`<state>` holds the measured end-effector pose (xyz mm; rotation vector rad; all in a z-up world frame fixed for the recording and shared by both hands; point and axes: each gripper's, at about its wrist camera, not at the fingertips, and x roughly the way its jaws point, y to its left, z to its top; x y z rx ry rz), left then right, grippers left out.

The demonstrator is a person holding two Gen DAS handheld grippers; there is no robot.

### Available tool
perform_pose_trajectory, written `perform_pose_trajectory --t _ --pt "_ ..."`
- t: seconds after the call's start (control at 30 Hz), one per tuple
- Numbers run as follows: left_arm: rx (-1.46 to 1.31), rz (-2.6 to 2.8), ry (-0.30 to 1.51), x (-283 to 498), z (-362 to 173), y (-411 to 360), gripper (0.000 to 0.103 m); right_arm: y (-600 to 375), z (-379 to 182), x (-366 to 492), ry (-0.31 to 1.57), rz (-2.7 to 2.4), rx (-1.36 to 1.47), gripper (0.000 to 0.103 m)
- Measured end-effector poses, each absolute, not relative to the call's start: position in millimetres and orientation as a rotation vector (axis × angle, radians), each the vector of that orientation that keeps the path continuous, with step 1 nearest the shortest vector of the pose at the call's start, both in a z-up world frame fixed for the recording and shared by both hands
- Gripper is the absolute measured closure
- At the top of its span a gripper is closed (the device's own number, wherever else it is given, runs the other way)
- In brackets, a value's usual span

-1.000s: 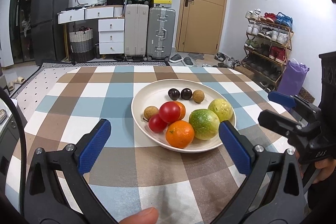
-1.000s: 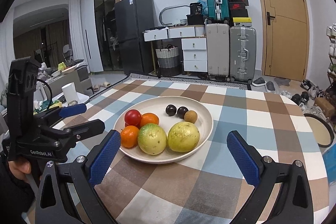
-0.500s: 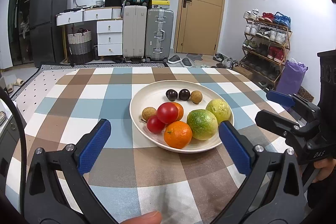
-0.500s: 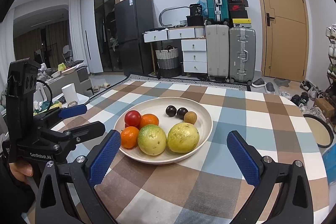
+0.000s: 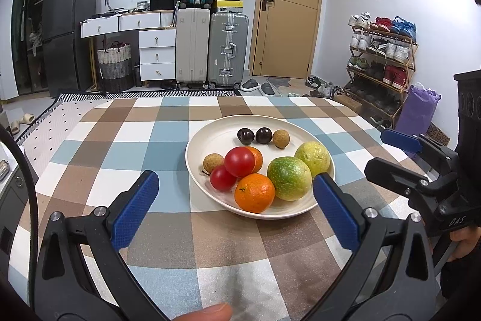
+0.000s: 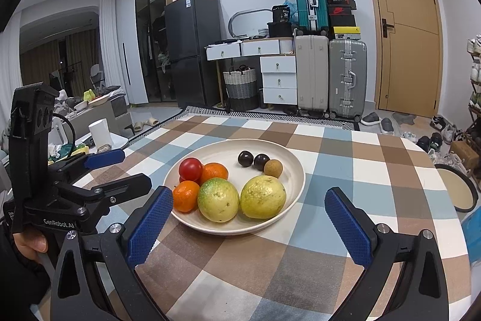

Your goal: Organize fruits

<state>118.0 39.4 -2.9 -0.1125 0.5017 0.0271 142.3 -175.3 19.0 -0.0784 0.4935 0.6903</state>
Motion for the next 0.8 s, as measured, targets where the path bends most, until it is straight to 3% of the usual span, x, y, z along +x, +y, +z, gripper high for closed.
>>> perform_pose_trajectory --t 0.8 --pt "-0.112 0.027 0.501 117.9 -2.9 38.9 0.000 -175.3 19.2 142.3 0.494 0.691 -0.079 0.000"
